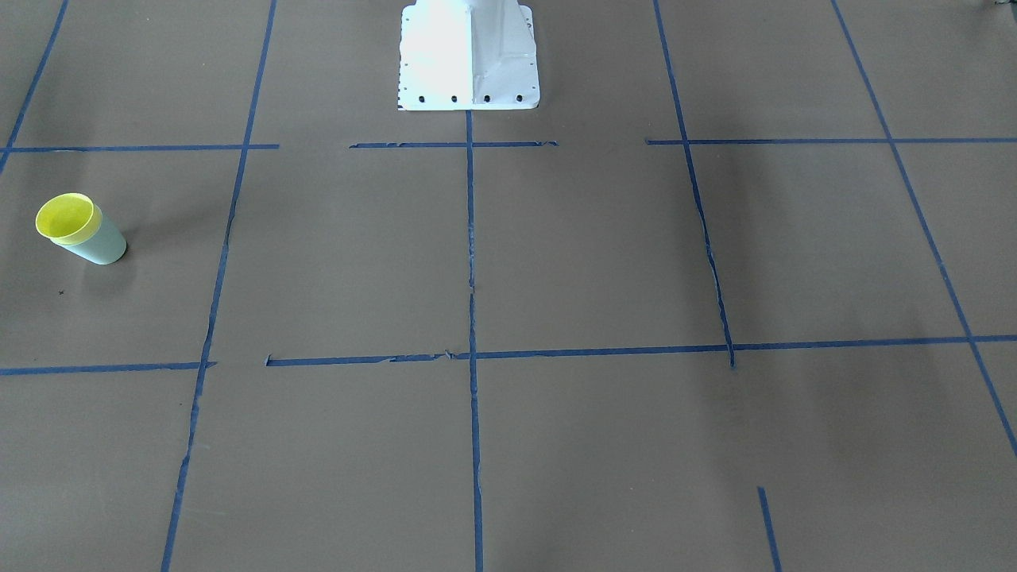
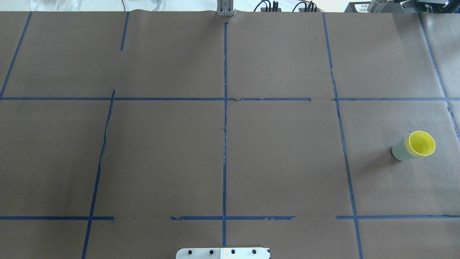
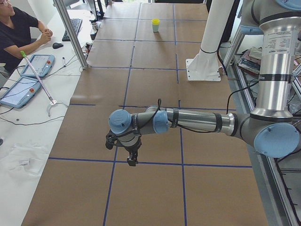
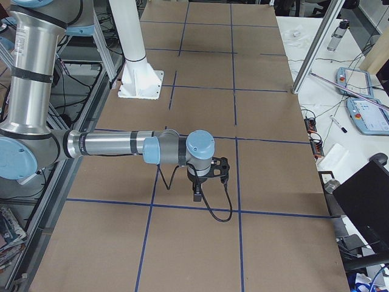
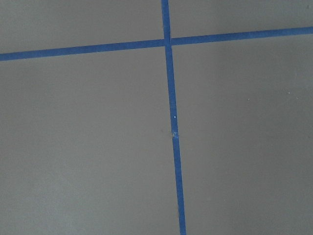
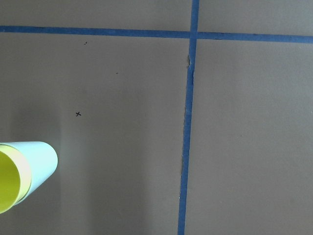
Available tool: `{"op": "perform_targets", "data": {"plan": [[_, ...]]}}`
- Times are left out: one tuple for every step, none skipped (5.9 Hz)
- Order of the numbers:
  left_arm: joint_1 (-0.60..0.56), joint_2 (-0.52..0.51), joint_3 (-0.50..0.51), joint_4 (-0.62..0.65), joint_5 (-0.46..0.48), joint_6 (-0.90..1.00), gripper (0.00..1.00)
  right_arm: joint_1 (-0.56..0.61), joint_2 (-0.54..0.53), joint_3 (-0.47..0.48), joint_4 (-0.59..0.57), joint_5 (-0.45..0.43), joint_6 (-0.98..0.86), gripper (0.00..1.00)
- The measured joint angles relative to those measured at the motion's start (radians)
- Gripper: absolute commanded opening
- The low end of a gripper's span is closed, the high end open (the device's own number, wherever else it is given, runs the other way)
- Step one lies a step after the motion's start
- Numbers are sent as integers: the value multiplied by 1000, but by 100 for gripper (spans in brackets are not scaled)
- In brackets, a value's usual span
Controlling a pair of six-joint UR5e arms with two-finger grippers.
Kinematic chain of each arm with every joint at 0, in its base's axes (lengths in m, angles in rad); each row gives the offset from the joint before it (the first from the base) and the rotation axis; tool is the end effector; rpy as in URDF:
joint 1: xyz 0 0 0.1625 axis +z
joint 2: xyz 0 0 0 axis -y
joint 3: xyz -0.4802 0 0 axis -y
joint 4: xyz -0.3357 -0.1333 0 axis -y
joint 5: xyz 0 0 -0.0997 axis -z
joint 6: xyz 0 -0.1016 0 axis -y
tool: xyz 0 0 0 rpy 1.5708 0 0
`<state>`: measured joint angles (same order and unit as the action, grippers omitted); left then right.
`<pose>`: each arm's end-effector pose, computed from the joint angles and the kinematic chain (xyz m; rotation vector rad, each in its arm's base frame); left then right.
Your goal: Transfer and stack yellow cup on green cup
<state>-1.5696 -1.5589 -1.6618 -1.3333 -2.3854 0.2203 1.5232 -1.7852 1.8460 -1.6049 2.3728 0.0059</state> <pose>-0.0589 -0.4165 0.7007 -0.0598 0.8250 0.1442 0.0443 -0.3369 0.6793 0.0038 -0.8024 -0.0501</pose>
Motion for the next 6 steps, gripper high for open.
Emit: {"op": "perform_targets", "data": {"plan": [[-1, 5, 3, -11, 0, 1, 100, 2, 1, -1, 1, -3, 0, 100], [-2, 19, 1, -37, 1, -2, 100, 2, 2, -2, 1, -3, 1, 100], [-3, 36, -8, -61, 1, -25, 100, 2, 3, -2, 1, -2, 1, 100], [-4, 53, -22, -71, 1, -59, 100, 2, 3, -1, 1, -1, 1, 100], [-5, 68, -46, -74, 3, -83, 100, 2, 2, -1, 1, -1, 0, 100], [-6, 85, -82, -74, 8, -101, 100, 2, 1, 0, 1, 0, 0, 100]]}}
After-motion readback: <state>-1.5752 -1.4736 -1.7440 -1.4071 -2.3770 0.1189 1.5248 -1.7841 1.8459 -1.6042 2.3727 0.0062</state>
